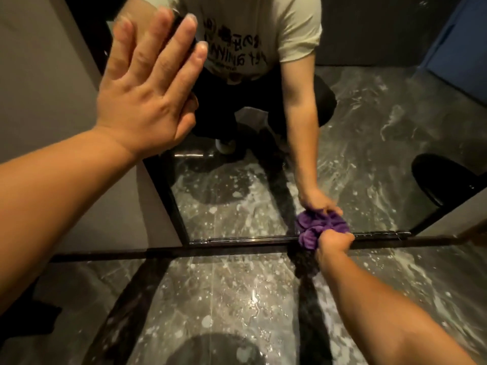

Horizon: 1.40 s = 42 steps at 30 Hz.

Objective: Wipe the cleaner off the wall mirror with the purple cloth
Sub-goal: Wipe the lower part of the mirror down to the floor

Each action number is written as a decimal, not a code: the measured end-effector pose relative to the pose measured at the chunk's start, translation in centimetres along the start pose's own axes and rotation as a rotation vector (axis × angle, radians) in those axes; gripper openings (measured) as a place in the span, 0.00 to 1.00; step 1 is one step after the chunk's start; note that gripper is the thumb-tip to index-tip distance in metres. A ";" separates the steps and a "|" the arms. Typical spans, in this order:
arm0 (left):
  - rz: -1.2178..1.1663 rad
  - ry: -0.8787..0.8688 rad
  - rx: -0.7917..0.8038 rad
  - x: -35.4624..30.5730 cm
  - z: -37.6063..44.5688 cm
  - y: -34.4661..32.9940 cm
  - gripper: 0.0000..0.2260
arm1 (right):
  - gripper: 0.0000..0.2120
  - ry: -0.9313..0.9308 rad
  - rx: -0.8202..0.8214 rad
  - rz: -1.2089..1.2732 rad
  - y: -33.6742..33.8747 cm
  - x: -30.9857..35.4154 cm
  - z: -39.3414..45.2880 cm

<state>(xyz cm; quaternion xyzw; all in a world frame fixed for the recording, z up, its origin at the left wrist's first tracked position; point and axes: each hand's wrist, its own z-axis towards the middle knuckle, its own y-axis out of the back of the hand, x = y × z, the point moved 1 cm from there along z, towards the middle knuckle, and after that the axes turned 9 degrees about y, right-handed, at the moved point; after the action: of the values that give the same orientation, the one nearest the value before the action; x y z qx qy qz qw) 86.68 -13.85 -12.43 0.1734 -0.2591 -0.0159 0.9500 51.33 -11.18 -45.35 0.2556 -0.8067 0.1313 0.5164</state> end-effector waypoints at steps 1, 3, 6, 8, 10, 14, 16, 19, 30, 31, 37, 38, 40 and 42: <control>0.003 0.011 -0.005 -0.1 0.0 0.0 0.29 | 0.16 -0.023 0.053 -0.009 -1.6 -0.5 -3.0; 0.003 0.008 -0.011 -0.3 -0.1 -0.2 0.30 | 0.12 -0.126 0.139 0.014 -5.8 -2.5 -9.9; 0.000 -0.031 -0.033 -0.1 -0.3 -0.6 0.30 | 0.11 -0.270 0.493 0.012 -11.2 -4.1 -19.1; 0.016 -0.036 -0.051 0.0 -0.3 -0.7 0.30 | 0.10 -0.239 0.502 0.050 -12.4 -4.1 -20.7; 0.013 -0.030 -0.068 0.1 -0.4 -0.7 0.30 | 0.09 -0.097 0.349 0.060 -11.1 -2.6 -19.0; -0.011 -0.021 -0.066 0.3 -0.5 -0.5 0.29 | 0.11 0.194 0.044 -0.043 -3.6 4.1 -11.9; 0.003 -0.016 -0.063 0.2 -0.4 -0.6 0.29 | 0.12 0.324 -0.009 -0.002 -2.5 5.6 -11.0; 0.018 -0.013 -0.058 0.0 -0.4 -0.6 0.28 | 0.10 0.294 0.129 0.017 -7.1 3.4 -16.5; -0.034 -0.045 -0.042 1.0 -0.6 0.0 0.27 | 0.08 0.262 0.146 0.101 -5.0 5.2 -15.1; -0.035 -0.048 -0.035 0.9 -0.6 0.0 0.27 | 0.07 0.240 0.100 0.154 -3.0 6.8 -13.4; -0.030 -0.043 -0.056 0.4 -0.1 -0.1 0.27 | 0.07 0.163 0.310 0.000 -9.4 2.1 -19.5; -0.047 -0.046 -0.068 0.5 -0.1 -0.1 0.27 | 0.07 0.153 0.327 -0.077 -12.1 0.6 -21.2; -0.083 -0.065 -0.077 0.4 -0.3 0.0 0.26 | 0.10 0.117 0.335 -0.113 -17.0 -2.8 -23.7; -0.089 -0.069 -0.068 0.6 -0.3 0.0 0.27 | 0.09 0.064 0.407 -0.004 -17.1 -1.7 -28.1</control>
<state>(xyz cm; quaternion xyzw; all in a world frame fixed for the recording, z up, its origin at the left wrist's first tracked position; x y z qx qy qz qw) 87.34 -13.77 -12.38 0.1516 -0.2831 -0.0732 0.9442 82.84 -11.64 -35.66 0.3522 -0.7462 0.2985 0.4797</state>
